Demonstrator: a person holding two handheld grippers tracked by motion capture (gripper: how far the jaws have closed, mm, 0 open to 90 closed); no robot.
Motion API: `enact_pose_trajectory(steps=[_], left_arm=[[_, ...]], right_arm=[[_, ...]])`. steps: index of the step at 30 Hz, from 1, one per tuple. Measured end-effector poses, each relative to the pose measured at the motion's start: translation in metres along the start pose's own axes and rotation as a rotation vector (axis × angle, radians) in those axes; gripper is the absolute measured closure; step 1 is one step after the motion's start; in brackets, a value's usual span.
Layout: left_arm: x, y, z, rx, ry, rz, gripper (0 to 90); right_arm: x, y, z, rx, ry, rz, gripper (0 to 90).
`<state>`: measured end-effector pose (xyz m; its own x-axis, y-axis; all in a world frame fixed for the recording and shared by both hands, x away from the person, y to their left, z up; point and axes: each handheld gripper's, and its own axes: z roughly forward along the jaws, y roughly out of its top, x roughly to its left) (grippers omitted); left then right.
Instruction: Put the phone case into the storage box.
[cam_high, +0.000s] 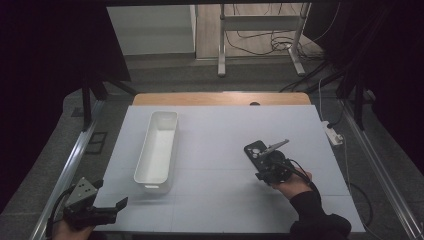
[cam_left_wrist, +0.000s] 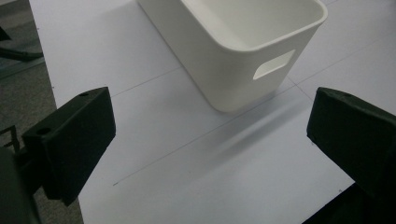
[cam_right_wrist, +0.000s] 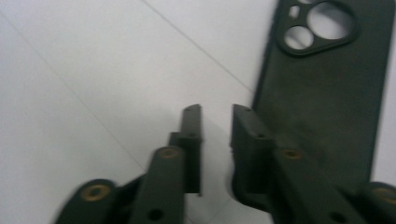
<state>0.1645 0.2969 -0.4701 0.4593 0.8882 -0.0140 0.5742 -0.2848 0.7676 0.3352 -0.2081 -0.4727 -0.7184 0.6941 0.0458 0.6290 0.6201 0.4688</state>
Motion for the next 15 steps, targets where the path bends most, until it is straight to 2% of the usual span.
enact_pose_trajectory(steps=[3, 4, 9, 15], left_arm=[[0.000, 0.000, 0.000, 0.002, 0.001, 0.000, 1.9], [0.000, 0.000, 0.000, 0.001, 0.000, -0.002, 2.0], [0.000, 0.000, 0.000, 0.001, -0.001, -0.003, 2.0], [0.000, 0.000, 0.000, 0.001, -0.002, -0.005, 2.0]], right_arm=[[-0.002, 0.000, -0.004, -0.007, -0.028, 0.000, 62.8], [-0.006, -0.001, -0.009, -0.009, -0.047, 0.009, 56.5], [-0.015, -0.003, -0.020, -0.030, -0.097, 0.037, 43.5], [-0.025, -0.003, -0.026, -0.024, -0.120, 0.076, 28.4]])
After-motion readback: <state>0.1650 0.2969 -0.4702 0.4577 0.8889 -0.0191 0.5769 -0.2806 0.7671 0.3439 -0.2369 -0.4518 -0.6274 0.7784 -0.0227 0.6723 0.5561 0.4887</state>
